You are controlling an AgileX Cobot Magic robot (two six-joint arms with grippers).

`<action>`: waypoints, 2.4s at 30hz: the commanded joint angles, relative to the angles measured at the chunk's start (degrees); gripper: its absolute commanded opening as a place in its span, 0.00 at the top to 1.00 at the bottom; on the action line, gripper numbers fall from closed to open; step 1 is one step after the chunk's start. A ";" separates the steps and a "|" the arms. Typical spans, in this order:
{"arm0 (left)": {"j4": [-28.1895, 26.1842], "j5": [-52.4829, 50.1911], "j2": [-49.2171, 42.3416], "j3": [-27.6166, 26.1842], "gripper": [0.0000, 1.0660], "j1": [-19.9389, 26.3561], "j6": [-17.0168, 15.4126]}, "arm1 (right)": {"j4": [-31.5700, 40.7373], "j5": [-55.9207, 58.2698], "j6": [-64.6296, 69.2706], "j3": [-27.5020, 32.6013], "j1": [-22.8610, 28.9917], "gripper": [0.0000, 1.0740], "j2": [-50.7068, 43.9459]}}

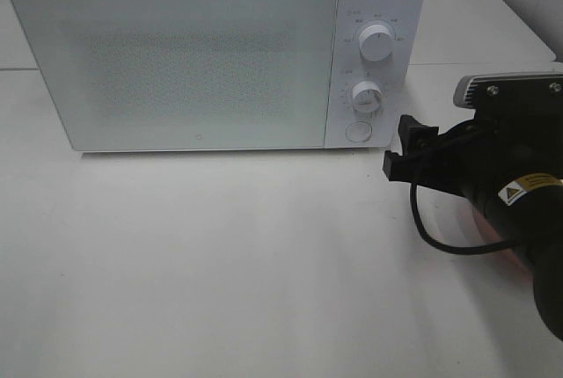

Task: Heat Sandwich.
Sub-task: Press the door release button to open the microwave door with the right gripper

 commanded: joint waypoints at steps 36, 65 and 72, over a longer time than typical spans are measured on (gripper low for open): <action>-0.06 -0.46 -1.49 0.06 0.08 0.11 0.00 | 3.44 0.11 48.82 -1.26 3.09 0.31 2.52; -0.06 -0.46 -1.49 0.06 0.08 0.11 0.00 | 3.44 7.28 92.36 -1.55 2.81 1.00 2.52; -0.06 -0.46 -1.49 0.06 0.08 0.11 0.00 | -0.63 9.91 92.02 -4.58 -0.29 1.00 4.47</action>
